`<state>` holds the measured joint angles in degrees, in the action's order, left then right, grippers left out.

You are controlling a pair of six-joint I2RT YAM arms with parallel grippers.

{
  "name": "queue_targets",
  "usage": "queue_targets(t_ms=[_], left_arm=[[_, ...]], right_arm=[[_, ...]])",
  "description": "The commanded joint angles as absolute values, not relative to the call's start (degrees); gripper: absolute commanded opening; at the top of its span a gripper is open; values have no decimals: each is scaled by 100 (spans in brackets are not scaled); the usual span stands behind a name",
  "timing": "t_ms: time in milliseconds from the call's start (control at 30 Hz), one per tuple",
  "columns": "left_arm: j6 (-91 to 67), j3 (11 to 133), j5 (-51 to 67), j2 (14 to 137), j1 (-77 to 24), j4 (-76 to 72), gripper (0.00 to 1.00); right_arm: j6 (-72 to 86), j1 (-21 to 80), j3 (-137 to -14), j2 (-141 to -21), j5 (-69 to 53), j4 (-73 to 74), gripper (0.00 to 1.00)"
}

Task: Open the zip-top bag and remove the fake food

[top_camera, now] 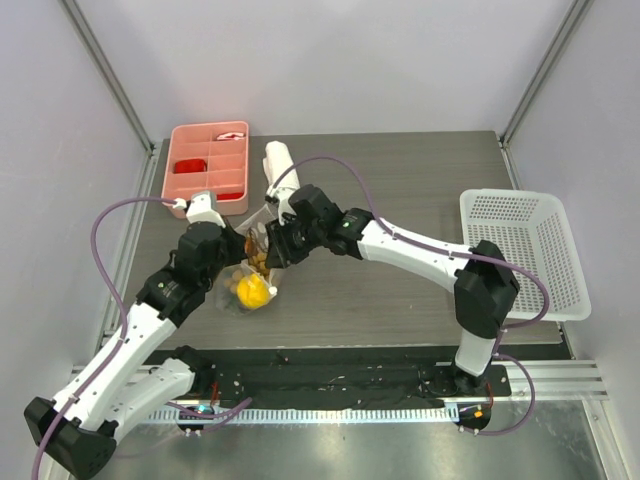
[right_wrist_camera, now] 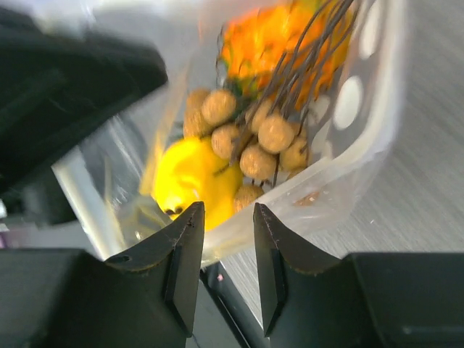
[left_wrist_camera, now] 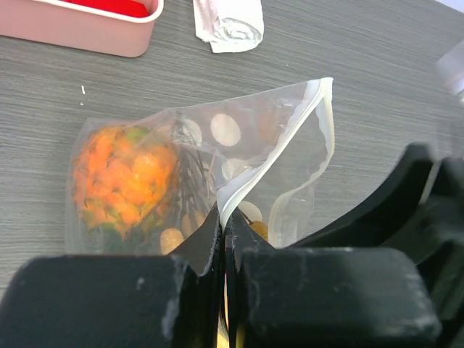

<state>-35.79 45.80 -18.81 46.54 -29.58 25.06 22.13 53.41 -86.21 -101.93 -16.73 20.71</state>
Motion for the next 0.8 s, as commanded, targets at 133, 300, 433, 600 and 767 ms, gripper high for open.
queue_targets(t_ms=[133,300,433,600,767], left_arm=[[-3560,4772,-1872,4597,-2927,2434,0],[-3533,4825,-1916,4553,-2927,2514,0],[-3551,4816,-1881,4544,-2927,2505,0],[-3551,4808,-1898,4509,-2927,2531,0],[-3533,4834,-1916,4526,-2927,2549,0]], right_arm=[[1451,5396,-8201,-10055,-2839,1011,43],[1187,5475,-8279,-10002,-2927,905,49],[897,5519,-8393,-10116,-3093,905,50],[519,5537,-8420,-9993,-3276,940,51],[150,5555,-8508,-10168,-3691,1011,52]])
